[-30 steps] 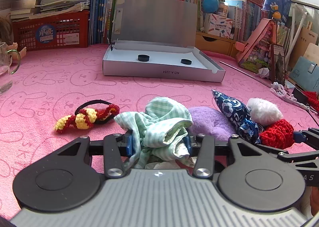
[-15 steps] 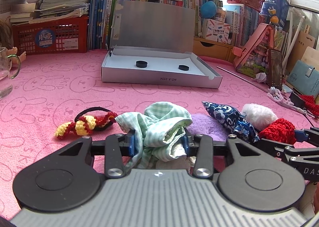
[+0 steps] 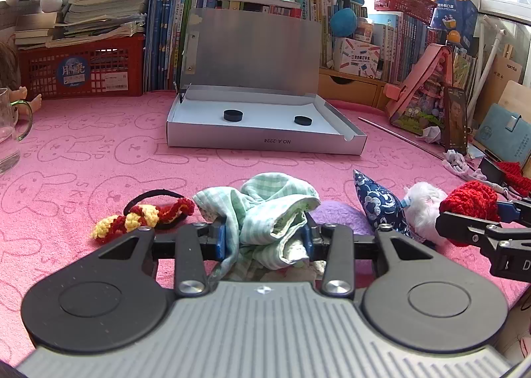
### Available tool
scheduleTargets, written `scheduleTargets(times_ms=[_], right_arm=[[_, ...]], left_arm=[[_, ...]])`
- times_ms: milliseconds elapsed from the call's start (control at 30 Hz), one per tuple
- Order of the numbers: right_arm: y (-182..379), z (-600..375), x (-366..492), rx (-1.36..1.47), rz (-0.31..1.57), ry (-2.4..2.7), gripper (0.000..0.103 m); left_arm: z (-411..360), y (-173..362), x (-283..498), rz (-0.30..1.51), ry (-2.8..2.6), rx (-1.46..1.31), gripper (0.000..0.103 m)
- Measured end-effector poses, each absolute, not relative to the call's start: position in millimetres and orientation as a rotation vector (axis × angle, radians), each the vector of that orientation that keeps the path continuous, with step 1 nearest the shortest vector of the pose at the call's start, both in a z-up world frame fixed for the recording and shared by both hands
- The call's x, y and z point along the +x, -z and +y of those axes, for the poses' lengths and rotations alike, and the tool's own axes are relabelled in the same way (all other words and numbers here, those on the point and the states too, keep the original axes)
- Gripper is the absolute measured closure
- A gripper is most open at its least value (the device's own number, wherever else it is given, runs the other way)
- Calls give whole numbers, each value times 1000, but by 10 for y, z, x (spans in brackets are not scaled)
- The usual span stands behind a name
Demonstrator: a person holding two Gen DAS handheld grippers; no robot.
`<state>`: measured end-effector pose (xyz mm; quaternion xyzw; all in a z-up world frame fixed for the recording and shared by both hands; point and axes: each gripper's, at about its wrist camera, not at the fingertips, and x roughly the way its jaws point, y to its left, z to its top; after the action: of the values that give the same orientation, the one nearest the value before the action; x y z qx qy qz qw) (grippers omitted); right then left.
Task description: Organize objects
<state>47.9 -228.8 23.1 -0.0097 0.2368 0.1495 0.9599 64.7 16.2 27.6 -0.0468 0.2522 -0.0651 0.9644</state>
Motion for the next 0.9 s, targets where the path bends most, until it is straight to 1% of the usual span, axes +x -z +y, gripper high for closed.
scheduleTargets(times_ms=[300,667,900], right_arm=[[-268,-2327,527,11,475,-299,33],[-311,-2352,623,31,470,-292,33],[-364,-2300,705,25,467,-300,33]], left_arm=[[143,-366,693,485,142,-93,57],[253,-596,832,435,161,-142,58],[307,-673,919,433,175,-175,58]])
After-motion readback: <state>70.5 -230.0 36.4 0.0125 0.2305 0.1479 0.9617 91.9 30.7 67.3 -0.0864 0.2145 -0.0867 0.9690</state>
